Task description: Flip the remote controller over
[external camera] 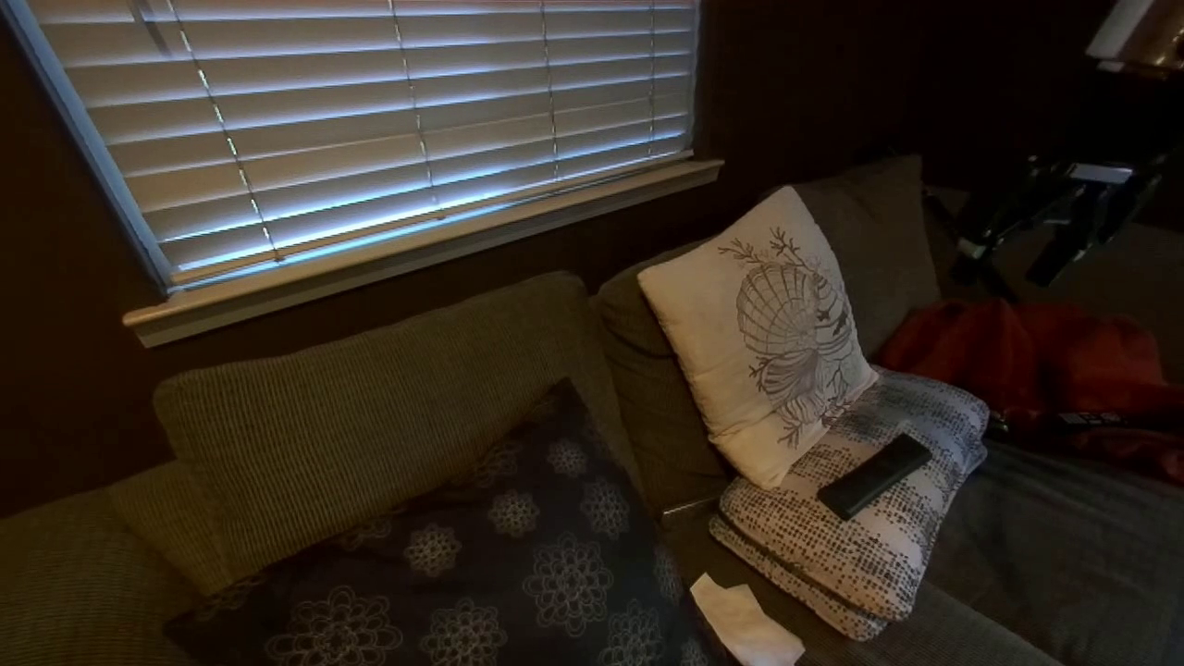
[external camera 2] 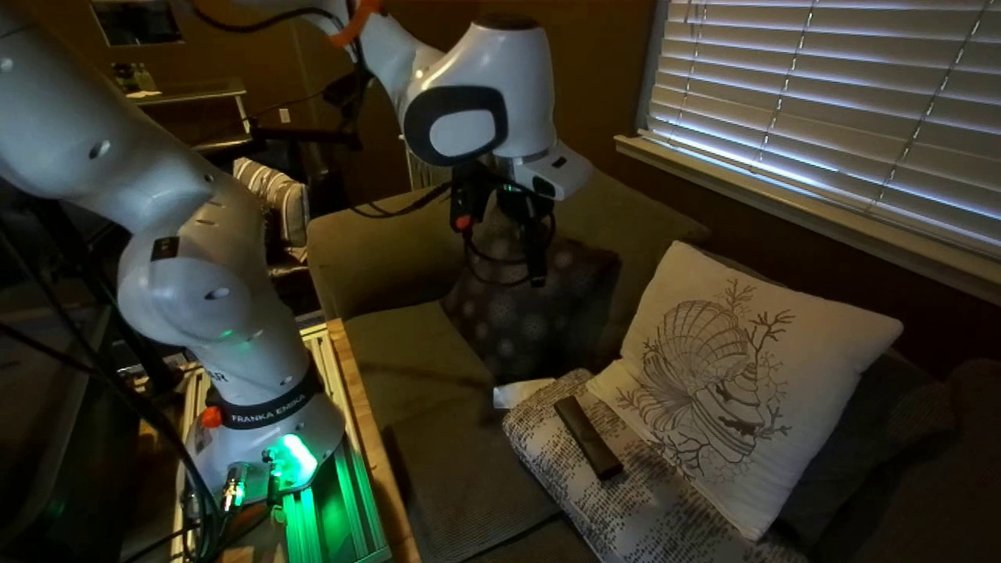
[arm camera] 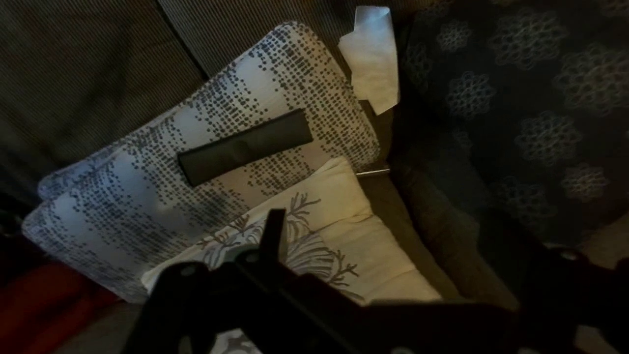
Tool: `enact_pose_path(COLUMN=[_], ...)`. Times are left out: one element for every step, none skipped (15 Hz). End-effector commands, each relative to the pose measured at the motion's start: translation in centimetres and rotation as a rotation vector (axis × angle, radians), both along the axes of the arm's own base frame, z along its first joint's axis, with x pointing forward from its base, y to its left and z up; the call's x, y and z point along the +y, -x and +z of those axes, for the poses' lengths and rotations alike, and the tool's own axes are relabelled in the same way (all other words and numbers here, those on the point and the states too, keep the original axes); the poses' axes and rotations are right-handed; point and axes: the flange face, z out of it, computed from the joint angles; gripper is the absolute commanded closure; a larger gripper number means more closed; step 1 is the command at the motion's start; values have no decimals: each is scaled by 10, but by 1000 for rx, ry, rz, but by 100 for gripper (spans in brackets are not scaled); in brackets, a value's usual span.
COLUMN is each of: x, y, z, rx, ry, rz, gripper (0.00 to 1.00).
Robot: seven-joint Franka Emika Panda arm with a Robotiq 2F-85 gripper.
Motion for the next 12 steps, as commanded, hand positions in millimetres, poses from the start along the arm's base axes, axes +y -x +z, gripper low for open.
enact_pose_path(x=[-22,-31,-37,-30,-36,-40,-41,-40,-40,-39,-45,-52], y=[-9,-9,-10,-8,-8,-9,-10,-11,-12,-12,-15,-16], z=[-49,-63,-75,-50,-62,-71,-75,-77,-76,-76,-81,-88], rx=[41,48,53,43,51,61,66,68,67,66,78,91], ry=[13,16,15,2,4,5,5,4,4,3,-13,-21], rz=[-191,-244,-299,-214,-250,-269,-279,-283,-286,-286,-318,-354], gripper=[0,0,0,0,0,0,0,0,0,0,0,0])
